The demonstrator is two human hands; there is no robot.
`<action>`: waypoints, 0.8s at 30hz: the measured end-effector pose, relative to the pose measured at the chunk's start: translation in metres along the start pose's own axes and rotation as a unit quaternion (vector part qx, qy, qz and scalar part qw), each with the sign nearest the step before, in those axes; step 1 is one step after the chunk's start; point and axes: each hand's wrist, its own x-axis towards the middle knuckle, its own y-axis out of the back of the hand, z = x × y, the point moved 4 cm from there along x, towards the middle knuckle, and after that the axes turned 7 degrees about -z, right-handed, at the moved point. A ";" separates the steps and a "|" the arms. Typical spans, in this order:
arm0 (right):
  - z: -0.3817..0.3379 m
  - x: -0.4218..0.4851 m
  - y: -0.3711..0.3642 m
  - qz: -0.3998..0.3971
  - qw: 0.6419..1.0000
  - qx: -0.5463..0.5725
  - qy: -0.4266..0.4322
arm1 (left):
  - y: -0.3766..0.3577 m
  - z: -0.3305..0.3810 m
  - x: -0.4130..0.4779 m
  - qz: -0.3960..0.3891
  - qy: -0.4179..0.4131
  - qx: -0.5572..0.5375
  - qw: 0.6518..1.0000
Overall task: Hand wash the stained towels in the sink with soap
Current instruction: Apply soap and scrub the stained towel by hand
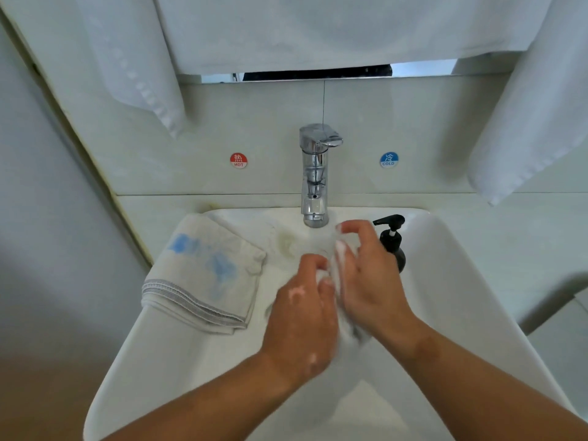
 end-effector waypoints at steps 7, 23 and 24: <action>-0.008 -0.016 -0.020 -0.109 0.991 -0.075 0.006 | 0.017 -0.018 0.037 0.052 0.101 -0.051 0.992; -0.005 -0.003 -0.005 0.004 0.998 -0.006 0.070 | 0.007 -0.005 0.005 0.039 0.037 -0.051 0.997; 0.003 0.003 -0.002 0.012 0.999 0.005 0.033 | 0.005 -0.002 0.001 0.025 0.020 -0.050 0.998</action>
